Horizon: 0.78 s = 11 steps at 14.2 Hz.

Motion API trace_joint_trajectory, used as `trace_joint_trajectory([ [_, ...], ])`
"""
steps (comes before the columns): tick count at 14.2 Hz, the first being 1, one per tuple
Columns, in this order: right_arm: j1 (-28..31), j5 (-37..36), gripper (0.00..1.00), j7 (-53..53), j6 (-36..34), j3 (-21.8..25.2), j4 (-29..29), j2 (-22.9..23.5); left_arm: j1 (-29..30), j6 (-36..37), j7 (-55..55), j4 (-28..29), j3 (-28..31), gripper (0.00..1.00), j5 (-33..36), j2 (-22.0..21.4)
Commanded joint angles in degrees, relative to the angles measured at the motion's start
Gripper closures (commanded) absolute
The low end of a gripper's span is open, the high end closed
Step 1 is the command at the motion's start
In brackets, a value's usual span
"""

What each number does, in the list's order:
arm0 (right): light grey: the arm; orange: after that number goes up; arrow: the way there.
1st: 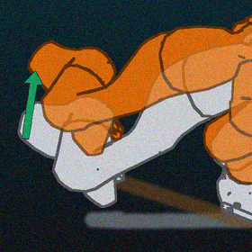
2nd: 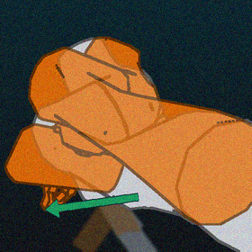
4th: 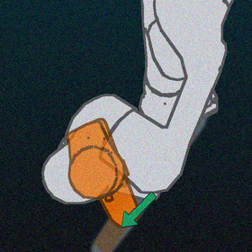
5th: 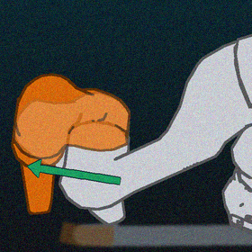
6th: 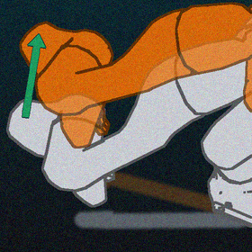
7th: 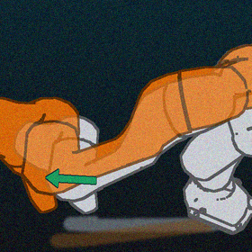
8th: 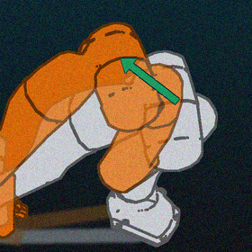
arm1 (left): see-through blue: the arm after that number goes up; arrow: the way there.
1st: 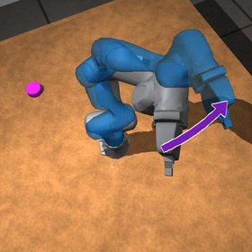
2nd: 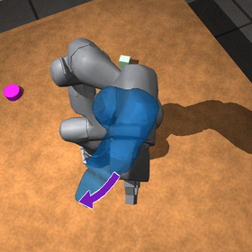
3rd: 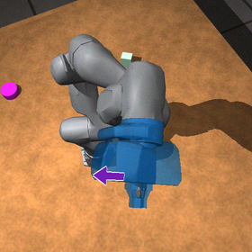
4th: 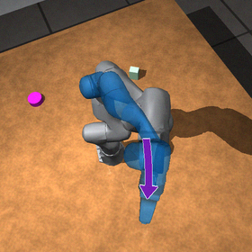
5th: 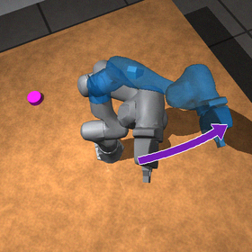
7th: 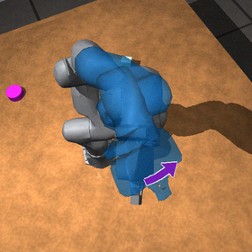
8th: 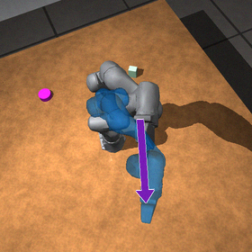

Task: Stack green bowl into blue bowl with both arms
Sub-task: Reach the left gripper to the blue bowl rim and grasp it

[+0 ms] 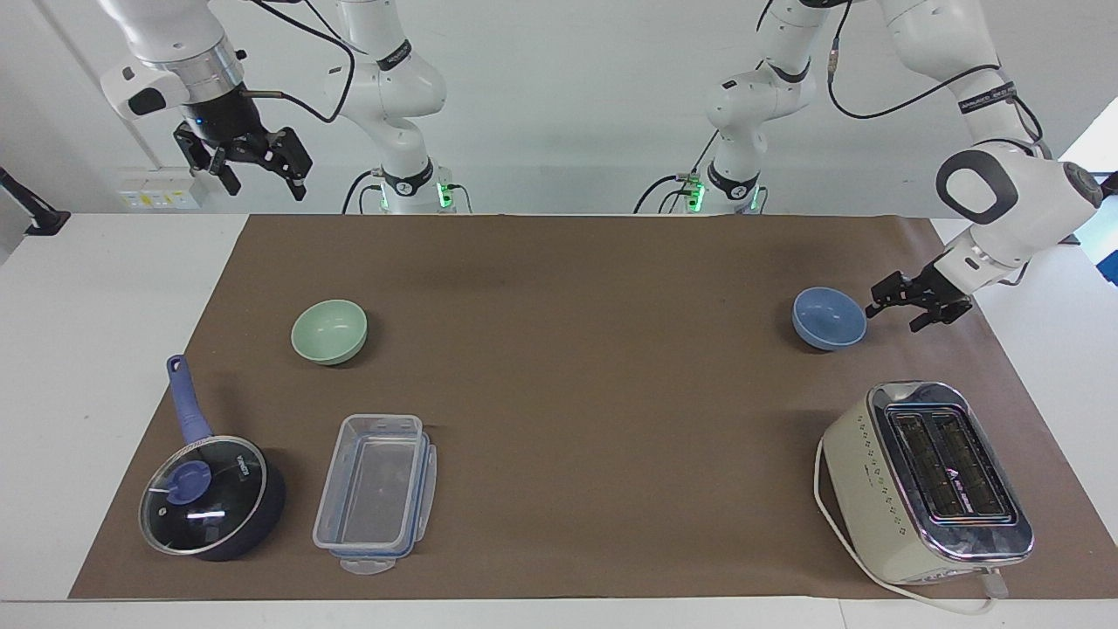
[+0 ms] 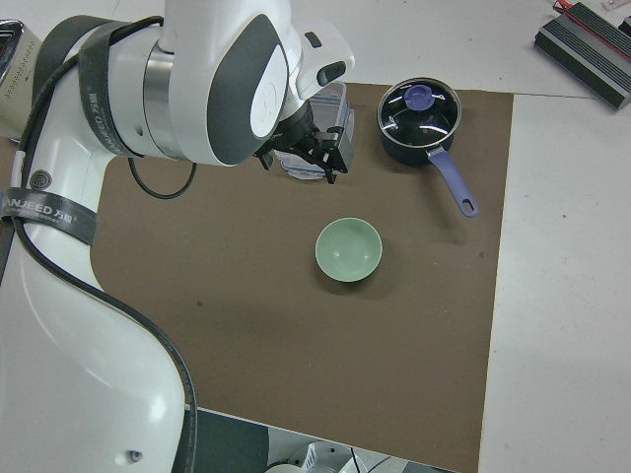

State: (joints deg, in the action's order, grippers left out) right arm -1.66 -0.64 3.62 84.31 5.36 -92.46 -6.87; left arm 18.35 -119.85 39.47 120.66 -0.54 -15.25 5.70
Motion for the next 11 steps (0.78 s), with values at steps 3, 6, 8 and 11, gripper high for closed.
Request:
trace_joint_trajectory([
  [3, 0.6, -0.85, 0.0, -1.86, 1.21, 0.01, -1.76, -1.31, -0.16, -4.43, 1.66, 6.08, -0.08, 0.43, -1.45, -1.48],
  [6, 0.6, -0.85, 0.0, -1.86, 1.21, 0.01, -1.76, -1.39, -0.16, -4.26, 1.75, 7.92, -0.08, 0.5, -1.45, -2.44],
  [8, 0.69, -0.76, 0.0, -1.86, 1.21, 0.01, -1.76, -1.39, -0.51, -4.08, 1.75, 8.36, -0.08, 0.56, -1.45, -2.79],
  [11, 0.69, -0.76, 0.0, -1.86, 1.21, 0.01, -1.76, -1.39, -1.04, -3.38, 1.49, 8.81, -0.08, 0.84, -1.45, -2.97],
])
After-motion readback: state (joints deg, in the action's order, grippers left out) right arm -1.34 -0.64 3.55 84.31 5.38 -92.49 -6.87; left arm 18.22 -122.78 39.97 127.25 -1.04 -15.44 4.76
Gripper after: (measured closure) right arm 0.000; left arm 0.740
